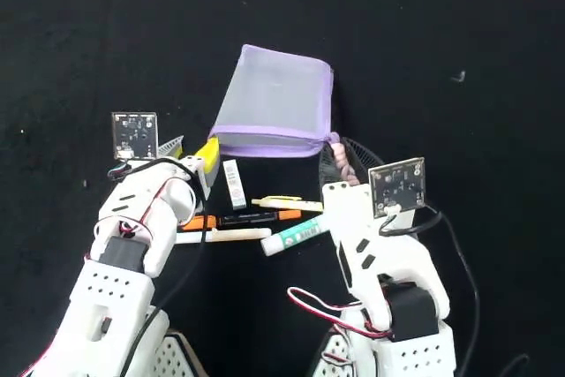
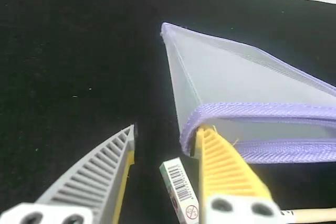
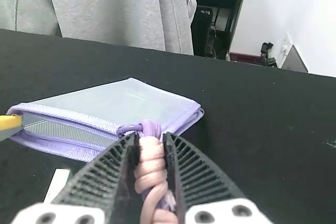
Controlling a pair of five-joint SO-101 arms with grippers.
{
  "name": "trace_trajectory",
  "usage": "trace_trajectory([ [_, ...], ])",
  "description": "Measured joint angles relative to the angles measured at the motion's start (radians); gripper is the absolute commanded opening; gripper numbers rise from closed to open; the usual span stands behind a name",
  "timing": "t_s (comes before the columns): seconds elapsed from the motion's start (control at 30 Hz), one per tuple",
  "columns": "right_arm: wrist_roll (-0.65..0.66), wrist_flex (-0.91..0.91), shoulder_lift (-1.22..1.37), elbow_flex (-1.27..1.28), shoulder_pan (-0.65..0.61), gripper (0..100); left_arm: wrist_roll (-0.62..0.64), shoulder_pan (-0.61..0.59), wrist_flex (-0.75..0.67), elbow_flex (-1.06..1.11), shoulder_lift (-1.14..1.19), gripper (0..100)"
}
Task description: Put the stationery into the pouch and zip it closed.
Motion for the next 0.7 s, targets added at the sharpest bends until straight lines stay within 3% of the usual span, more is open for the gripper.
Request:
trace_trajectory([
  [0.4, 0.000, 0.002, 0.000, 0.000, 0.002, 1.1, -0.006, 0.095, -0.032, 0.000, 0.020, 20],
  [0.7, 0.000, 0.002, 0.000, 0.000, 0.002, 1.1, -0.071, 0.100, -0.160, -0.052, 0.344, 19],
])
